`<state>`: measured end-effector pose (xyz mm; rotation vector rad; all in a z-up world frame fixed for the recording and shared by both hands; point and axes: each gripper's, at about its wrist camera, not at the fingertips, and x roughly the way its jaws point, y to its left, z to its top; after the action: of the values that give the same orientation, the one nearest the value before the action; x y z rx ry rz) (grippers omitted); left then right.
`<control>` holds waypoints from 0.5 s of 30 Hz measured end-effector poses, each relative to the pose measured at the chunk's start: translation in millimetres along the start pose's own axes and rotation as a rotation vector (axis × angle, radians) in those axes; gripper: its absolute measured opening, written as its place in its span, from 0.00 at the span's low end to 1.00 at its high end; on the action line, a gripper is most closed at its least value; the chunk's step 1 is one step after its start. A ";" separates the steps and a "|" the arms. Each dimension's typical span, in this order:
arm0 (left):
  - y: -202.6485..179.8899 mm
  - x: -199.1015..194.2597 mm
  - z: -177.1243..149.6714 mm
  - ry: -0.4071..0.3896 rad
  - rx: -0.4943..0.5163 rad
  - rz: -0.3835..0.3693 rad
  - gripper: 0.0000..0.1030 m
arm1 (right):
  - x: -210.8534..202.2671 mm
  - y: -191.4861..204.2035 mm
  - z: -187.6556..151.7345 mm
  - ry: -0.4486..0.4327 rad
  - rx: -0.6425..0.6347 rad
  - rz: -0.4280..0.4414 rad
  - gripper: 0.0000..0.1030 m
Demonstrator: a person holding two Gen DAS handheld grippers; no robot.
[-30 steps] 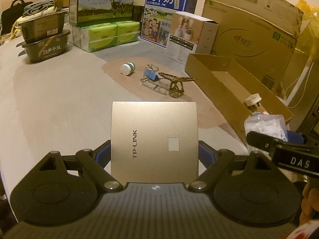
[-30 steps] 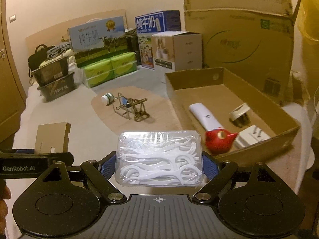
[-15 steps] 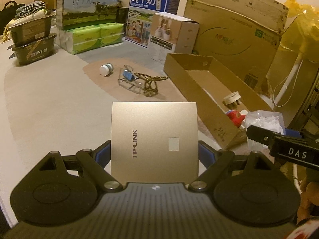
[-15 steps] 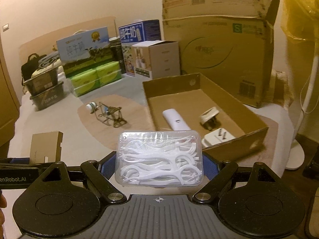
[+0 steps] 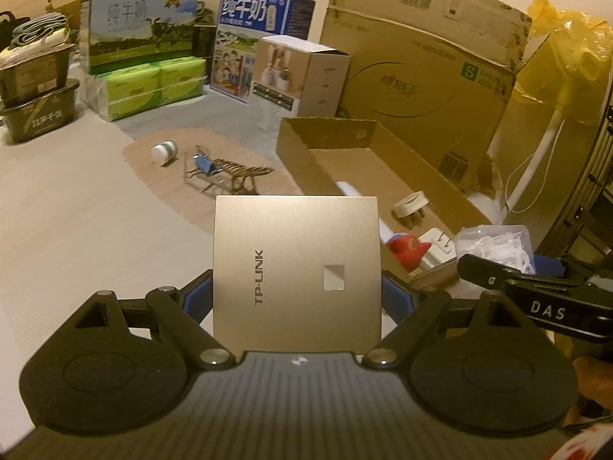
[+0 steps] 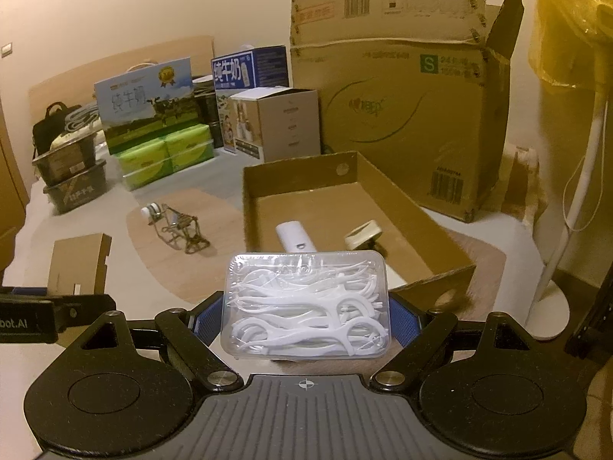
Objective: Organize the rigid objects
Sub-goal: 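Carry the TP-LINK panel and floss box with both tools over the tray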
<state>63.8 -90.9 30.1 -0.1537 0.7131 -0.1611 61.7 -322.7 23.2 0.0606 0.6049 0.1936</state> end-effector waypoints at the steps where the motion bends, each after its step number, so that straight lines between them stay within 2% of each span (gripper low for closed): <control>1: -3.1 0.9 1.3 -0.002 0.002 -0.004 0.84 | 0.2 -2.7 1.4 -0.002 -0.003 -0.001 0.83; 15: -43.8 18.0 17.7 -0.010 0.035 -0.073 0.84 | 7.9 -42.1 21.4 -0.006 -0.017 -0.024 0.83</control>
<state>84.8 -135.7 40.4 -0.1472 0.6948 -0.2425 87.1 -362.3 31.5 0.0378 0.5977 0.1751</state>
